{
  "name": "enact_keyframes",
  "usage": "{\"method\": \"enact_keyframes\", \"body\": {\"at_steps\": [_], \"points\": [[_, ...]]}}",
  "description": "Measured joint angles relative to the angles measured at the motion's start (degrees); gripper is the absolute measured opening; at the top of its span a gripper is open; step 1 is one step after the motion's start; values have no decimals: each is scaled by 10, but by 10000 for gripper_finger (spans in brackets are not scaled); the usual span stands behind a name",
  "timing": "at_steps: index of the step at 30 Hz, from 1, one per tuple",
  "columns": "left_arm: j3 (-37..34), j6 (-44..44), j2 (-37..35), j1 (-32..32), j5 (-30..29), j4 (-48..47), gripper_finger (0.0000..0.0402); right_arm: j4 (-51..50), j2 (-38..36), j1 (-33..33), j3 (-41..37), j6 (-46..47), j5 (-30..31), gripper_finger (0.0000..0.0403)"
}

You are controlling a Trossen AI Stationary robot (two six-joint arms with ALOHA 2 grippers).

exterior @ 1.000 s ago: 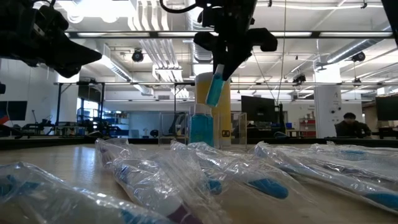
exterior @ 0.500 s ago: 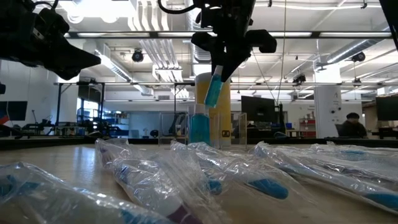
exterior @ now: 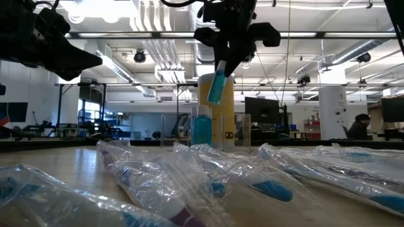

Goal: Pick & Place toothbrushing station
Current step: Put the blue mouthwash into the transparent organizer

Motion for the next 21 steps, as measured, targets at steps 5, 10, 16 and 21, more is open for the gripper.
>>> {"method": "enact_keyframes", "body": {"at_steps": [5, 10, 16, 21], "points": [[0, 0, 0, 0, 0, 0, 23, -1, 2, 8, -1, -3, 0, 87], [-1, 0, 0, 0, 0, 0, 23, -1, 7, 14, -4, -27, 5, 87], [-1, 0, 0, 0, 0, 0, 23, 3, 30, 19, -4, -64, 62, 87], [-1, 0, 0, 0, 0, -3, 23, 4, 52, 19, -2, -76, 90, 87]]}}
